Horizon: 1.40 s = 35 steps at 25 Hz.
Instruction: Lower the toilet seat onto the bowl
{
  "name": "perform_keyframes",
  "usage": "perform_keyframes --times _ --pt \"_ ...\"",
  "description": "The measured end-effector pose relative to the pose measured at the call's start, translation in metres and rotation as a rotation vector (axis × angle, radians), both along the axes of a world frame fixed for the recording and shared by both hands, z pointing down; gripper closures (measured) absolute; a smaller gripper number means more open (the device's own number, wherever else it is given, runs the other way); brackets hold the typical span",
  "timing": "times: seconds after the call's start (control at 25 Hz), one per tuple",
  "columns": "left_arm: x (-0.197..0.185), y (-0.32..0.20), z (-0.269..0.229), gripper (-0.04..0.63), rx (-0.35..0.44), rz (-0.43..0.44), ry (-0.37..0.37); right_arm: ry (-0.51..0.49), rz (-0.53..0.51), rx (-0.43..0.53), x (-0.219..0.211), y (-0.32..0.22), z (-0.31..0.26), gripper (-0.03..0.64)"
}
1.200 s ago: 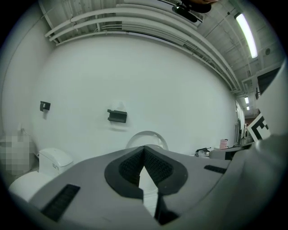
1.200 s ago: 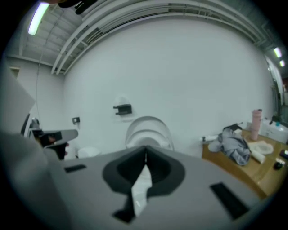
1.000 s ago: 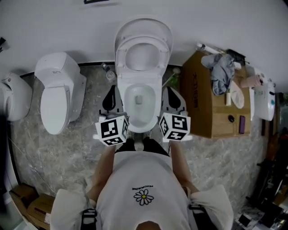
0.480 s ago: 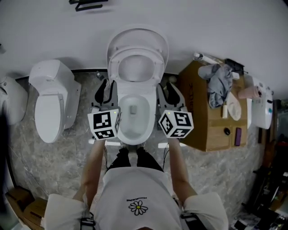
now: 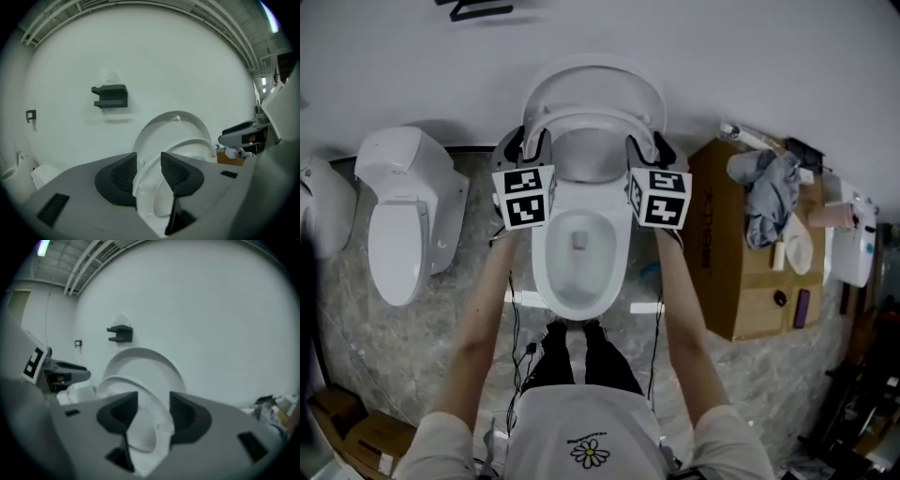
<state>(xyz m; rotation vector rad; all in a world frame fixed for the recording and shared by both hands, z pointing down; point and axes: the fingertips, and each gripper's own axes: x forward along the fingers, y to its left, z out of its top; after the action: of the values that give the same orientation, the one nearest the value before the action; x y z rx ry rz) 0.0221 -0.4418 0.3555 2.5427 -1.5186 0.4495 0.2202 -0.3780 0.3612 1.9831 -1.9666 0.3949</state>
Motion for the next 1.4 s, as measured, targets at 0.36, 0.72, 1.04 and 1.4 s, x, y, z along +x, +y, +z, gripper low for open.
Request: perform_keyframes --times 0.36,0.72,1.04,1.4 --pt "0.022 -0.032 0.038 0.449 -0.039 0.021 -0.089 0.091 0.005 -0.078 0.010 -0.040 0.027 0.406" --pt "0.034 -0.047 0.045 0.449 -0.073 0.052 -0.090 0.150 0.023 -0.087 0.013 -0.052 0.036 0.456" --pt "0.033 -0.046 0.047 0.465 -0.080 0.080 -0.123 0.200 0.042 -0.062 0.016 -0.049 0.037 0.503" --pt "0.026 -0.026 0.043 0.465 -0.070 0.071 -0.097 0.235 0.024 -0.034 0.010 -0.029 0.032 0.511"
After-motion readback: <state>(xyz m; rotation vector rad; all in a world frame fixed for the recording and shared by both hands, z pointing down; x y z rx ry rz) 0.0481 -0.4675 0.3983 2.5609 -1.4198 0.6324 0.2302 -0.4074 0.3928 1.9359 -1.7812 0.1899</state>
